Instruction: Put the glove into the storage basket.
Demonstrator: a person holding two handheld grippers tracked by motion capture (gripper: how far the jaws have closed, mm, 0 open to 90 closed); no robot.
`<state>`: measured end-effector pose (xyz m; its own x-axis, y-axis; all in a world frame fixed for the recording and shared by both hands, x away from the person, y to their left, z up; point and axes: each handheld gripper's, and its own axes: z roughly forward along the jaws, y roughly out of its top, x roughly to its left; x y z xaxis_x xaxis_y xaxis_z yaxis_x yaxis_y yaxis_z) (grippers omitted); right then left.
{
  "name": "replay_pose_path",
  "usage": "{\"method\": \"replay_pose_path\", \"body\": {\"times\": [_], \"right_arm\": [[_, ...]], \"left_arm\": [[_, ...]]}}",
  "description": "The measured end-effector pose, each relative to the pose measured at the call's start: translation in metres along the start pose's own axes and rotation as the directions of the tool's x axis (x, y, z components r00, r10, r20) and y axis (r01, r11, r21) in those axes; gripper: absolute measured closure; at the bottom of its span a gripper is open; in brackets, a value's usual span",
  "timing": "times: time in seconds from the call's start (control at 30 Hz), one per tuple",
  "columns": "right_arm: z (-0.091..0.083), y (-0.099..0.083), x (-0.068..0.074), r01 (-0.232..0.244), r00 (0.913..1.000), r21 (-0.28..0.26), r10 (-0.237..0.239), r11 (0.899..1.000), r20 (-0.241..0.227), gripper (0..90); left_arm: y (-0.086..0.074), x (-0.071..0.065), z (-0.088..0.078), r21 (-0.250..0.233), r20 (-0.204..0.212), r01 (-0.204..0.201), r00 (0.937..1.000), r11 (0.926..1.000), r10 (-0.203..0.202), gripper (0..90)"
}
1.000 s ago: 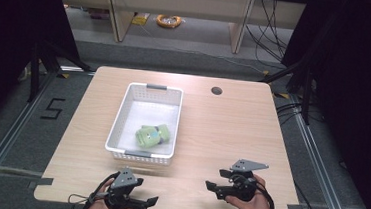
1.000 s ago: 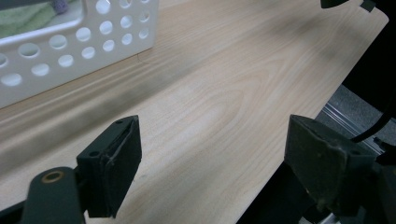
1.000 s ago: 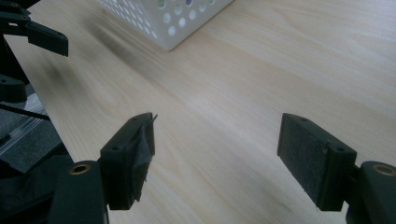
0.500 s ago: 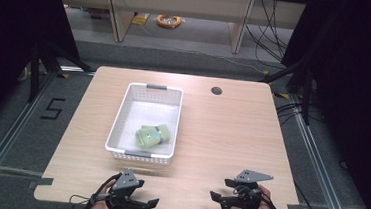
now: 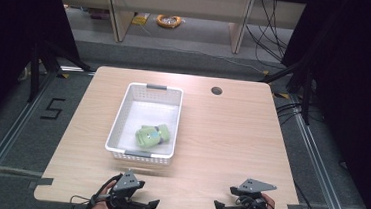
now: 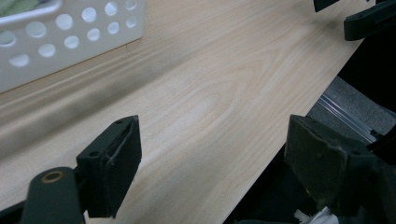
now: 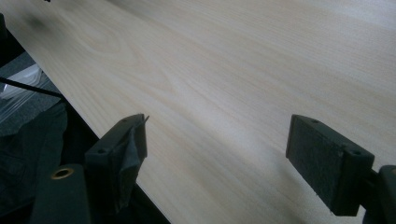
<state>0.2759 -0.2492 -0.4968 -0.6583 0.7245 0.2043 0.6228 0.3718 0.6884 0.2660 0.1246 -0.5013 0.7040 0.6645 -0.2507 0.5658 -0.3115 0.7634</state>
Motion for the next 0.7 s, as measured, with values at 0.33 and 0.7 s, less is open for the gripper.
{"method": "replay_pose_path", "body": {"times": [0.33, 0.7], "right_arm": [[-0.0025, -0.0017, 0.0015, -0.005, 1.0, 0.012, 0.004, 1.0, 0.008, 20.6], [-0.0021, -0.0016, 0.0006, 0.009, 0.9999, 0.018, -0.009, 1.0, -0.005, 19.9]], "left_arm": [[0.0, 0.0021, 0.0006, 0.016, -0.011, -0.011, 0.9999, 0.9998, 0.011, 18.4], [-0.0001, 0.0027, 0.0011, 0.011, -0.009, 0.0, 1.0, 0.9999, 0.0, 18.4]]}}
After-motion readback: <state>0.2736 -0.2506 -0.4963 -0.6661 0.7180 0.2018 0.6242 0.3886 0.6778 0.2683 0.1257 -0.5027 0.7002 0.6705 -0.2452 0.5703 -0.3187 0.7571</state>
